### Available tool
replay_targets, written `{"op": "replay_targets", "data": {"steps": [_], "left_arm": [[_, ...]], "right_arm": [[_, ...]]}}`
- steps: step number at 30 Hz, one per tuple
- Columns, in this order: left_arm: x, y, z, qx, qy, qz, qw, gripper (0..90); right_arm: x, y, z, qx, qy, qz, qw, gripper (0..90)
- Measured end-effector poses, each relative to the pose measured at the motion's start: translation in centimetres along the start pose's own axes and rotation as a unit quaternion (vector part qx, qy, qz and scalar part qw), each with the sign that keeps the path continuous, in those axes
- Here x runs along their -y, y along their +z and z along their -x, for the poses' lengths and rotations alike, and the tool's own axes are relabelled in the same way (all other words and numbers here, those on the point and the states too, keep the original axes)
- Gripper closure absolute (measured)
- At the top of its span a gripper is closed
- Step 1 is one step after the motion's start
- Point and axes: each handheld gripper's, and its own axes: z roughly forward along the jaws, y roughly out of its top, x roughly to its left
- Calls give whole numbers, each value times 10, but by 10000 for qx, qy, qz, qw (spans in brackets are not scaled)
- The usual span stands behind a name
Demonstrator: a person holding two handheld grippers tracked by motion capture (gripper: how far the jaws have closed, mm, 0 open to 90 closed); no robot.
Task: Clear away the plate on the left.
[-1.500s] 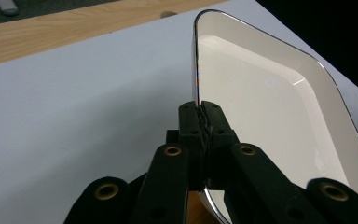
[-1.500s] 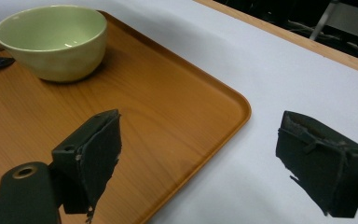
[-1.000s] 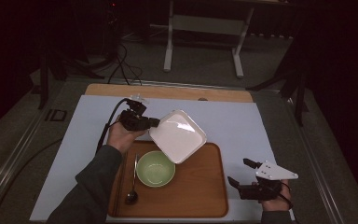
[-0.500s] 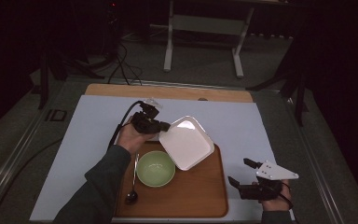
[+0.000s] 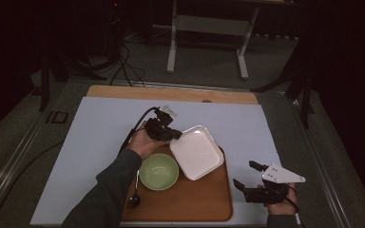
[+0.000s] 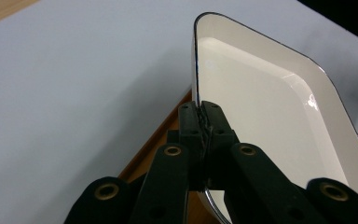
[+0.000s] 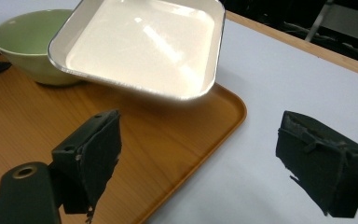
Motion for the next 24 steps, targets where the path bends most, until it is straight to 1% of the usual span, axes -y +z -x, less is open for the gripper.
{"op": "replay_targets", "data": {"steps": [3, 7, 8, 9, 10, 11, 12, 13, 16, 17, 18, 19, 22, 23, 24], "left_arm": [[0, 4, 4, 42, 71, -44, 10000, 896], [0, 9, 10, 69, 190, -164, 9997, 896], [0, 9, 10, 69, 190, -164, 9997, 896], [0, 13, 14, 95, 231, -199, 9995, 896], [0, 13, 14, 95, 231, -199, 9995, 896], [0, 16, 17, 131, 280, -246, 9992, 896], [0, 16, 17, 131, 280, -246, 9992, 896], [0, 19, 20, 166, 340, -305, 9988, 896], [0, 24, 23, 224, 386, -368, 9983, 896], [1, 27, 27, 236, 472, -449, 9976, 896], [1, 27, 27, 236, 472, -449, 9976, 896], [1, 31, 30, 272, 532, -506, 9969, 896], [2, 33, 32, 299, 549, -528, 9966, 896], [2, 35, 33, 364, 535, -543, 9964, 896], [2, 35, 33, 364, 535, -543, 9964, 896]], "right_arm": [[0, 0, 0, 3, 2, -5, 10000, 135], [0, -1, 0, 16, 16, 11, 10000, 135], [0, -1, 0, 16, 16, 11, 10000, 135], [0, -1, 0, 20, 10, 11, 10000, 135], [0, -1, 0, 20, 10, 11, 10000, 135], [0, -1, 0, 25, 8, 11, 10000, 135], [0, -1, 0, 25, 8, 11, 10000, 135], [0, -2, 0, 29, 9, 15, 10000, 135], [0, -2, 0, 31, 16, 12, 10000, 135], [0, -2, 0, 32, 14, 12, 10000, 135], [0, -2, 0, 32, 14, 12, 10000, 135], [1, -2, 0, 36, 9, 9, 10000, 135], [1, -2, 0, 38, 8, 12, 10000, 135], [1, -3, 0, 43, 10, 16, 10000, 135], [1, -3, 0, 43, 10, 16, 10000, 135]]}}
